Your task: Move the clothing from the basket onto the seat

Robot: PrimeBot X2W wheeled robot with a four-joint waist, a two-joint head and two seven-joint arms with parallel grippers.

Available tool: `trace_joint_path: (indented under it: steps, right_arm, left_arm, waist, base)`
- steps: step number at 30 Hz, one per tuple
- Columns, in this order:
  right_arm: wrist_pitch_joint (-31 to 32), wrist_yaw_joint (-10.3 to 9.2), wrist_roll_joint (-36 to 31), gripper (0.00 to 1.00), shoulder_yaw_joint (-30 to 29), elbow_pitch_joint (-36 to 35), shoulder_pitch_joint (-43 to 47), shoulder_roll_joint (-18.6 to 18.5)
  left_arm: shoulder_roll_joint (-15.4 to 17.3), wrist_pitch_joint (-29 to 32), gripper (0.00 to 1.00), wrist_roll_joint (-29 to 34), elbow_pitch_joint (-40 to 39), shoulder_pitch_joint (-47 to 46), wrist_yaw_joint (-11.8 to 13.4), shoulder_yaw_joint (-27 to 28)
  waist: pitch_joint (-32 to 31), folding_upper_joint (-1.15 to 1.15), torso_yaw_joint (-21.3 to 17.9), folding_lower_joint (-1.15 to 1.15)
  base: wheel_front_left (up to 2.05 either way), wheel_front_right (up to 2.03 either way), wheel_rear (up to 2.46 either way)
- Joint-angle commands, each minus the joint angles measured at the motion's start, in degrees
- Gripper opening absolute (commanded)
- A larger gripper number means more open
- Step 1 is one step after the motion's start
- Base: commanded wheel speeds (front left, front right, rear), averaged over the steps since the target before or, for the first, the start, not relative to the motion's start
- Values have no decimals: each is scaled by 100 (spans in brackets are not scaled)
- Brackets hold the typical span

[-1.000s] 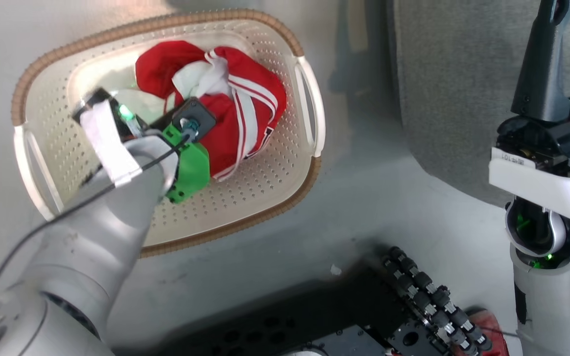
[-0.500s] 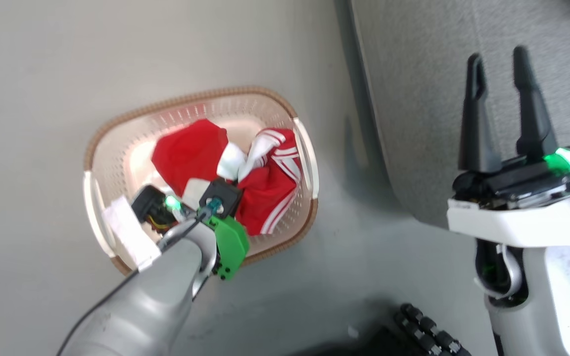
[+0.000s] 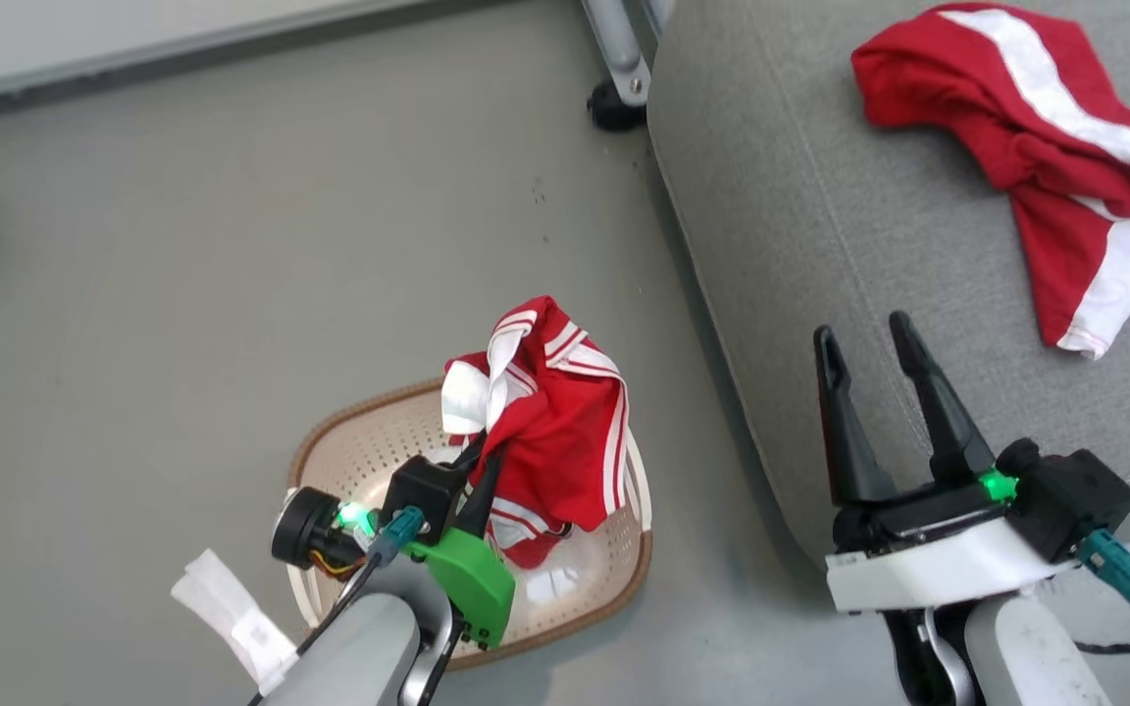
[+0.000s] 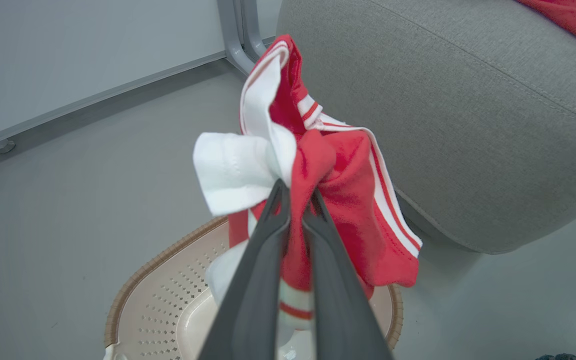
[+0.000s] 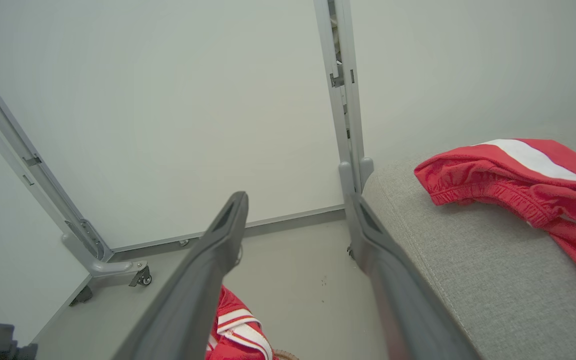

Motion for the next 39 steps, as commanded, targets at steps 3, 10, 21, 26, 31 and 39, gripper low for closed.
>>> trace_joint_path:
  steps: [3,10,21,26,31,39]
  right_arm:
    - [-17,0,-25,100,87,106,353,-79]
    - [-17,0,-29,100,152,192,722,-186]
    - [-17,0,-19,100,319,193,1002,-280]
    - [-17,0,-52,100,432,187,1032,-343]
    - [-17,0,-75,100,715,272,931,-474]
    - [-17,0,358,100,1232,153,680,-640]
  left_arm:
    - [96,-19,0,144,-477,418,105,198]
    - [229,-19,0,419,-1504,767,248,488]
    - [293,-20,0,590,-2657,936,334,692]
    - [283,18,0,611,-2955,833,298,622]
    - [264,160,0,643,-3267,719,285,536]
    - [238,362,0,697,-3610,605,235,357]
  waist:
    - [-1474,0,153,1]
    - [-1899,0,219,1]
    - [-2239,0,256,1]
    - [-2224,0,292,1]
    - [-2139,0,317,1]
    - [-1983,0,357,1]
  base:
    - [0,0,0]
    - [0,0,0]
    - [0,0,0]
    - [0,0,0]
    - [0,0,0]
    - [0,0,0]
